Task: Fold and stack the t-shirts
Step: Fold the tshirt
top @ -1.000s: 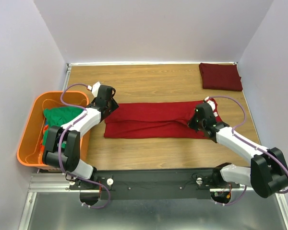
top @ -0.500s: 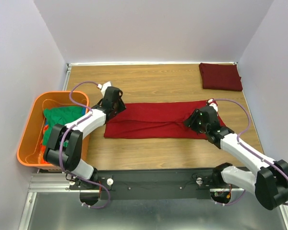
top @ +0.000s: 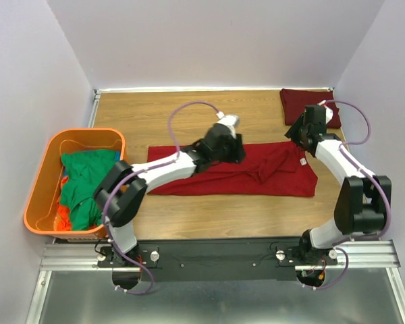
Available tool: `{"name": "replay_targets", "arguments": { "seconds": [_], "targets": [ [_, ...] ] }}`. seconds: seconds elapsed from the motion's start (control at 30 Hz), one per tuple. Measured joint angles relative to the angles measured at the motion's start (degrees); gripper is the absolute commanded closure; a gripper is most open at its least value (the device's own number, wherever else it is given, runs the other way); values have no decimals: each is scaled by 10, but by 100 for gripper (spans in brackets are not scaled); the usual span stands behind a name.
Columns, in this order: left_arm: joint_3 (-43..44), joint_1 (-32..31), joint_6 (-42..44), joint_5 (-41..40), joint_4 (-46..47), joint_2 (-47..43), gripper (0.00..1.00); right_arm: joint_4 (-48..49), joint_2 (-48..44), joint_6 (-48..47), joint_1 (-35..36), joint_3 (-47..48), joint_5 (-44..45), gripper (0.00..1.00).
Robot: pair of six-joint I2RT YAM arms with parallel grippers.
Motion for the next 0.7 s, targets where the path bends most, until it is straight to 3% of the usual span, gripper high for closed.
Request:
{"name": "replay_targets", "arguments": {
  "seconds": [0.27, 0.7],
  "targets": [
    [83, -87, 24, 31, 5, 129, 39, -5, 90, -28, -18, 62, -41, 43],
    [142, -106, 30, 44, 1, 195, 44, -10, 105, -41, -18, 72, -75, 44]
  ]
}}
